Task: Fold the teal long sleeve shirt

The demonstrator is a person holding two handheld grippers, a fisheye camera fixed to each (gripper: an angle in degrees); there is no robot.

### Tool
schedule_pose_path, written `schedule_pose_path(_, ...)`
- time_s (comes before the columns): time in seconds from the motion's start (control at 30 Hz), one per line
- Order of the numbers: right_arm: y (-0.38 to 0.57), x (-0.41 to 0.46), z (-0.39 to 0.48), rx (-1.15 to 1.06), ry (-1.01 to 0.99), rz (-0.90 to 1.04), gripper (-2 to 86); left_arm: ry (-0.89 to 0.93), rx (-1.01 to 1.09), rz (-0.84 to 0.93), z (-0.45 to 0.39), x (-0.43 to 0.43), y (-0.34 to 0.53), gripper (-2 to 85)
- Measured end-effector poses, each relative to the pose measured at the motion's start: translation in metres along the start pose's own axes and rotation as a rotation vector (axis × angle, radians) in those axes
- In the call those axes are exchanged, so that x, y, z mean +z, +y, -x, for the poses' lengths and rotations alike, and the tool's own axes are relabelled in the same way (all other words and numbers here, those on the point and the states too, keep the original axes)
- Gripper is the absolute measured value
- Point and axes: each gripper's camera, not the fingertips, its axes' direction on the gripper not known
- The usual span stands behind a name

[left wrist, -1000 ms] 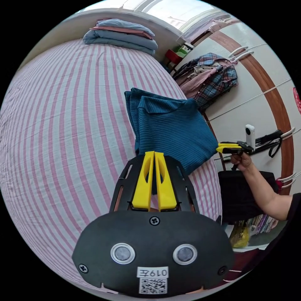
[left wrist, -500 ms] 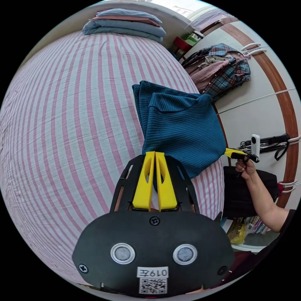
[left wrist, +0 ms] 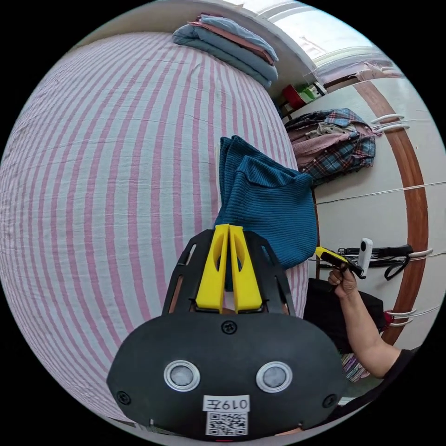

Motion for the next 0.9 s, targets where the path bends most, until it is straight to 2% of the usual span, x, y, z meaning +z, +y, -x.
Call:
schedule_pose_path(0.07,-0.011,-0.015,0.007,0.016,0.02,0.006,1.6,0.186,-0.132,-0.058,0.013,-0.018,0.006,0.8)
schedule_pose_path(0.2,-0.032,-0.063,0.038,0.0,0.094,-0.022,0.0,0.229,-0.204,-0.155,0.004,-0.059,0.027,0.9)
schedule_pose_path(0.3,-0.031,-0.127,0.073,-0.01,0.132,-0.126,-0.5,0.188,-0.149,-0.19,-0.028,-0.107,0.061,0.9)
schedule_pose_path(0.4,-0.008,-0.215,0.124,-0.056,0.057,-0.284,-0.6,0.138,-0.009,-0.221,-0.084,-0.171,0.131,0.9)
schedule_pose_path(0.47,0.014,-0.266,0.175,-0.123,0.056,-0.339,-0.6,-0.004,0.11,-0.21,-0.145,-0.221,0.213,0.9)
schedule_pose_path(0.57,0.052,-0.331,0.27,-0.179,0.168,-0.302,-0.6,-0.181,0.201,-0.152,-0.218,-0.27,0.332,0.9)
schedule_pose_path(0.77,0.119,-0.416,0.42,-0.137,0.22,-0.182,-0.6,-0.294,0.135,-0.081,-0.32,-0.356,0.535,0.8)
schedule_pose_path(0.9,0.137,-0.46,0.534,-0.357,0.29,-0.176,-0.7,-0.333,0.027,-0.146,-0.346,-0.416,0.605,0.8)
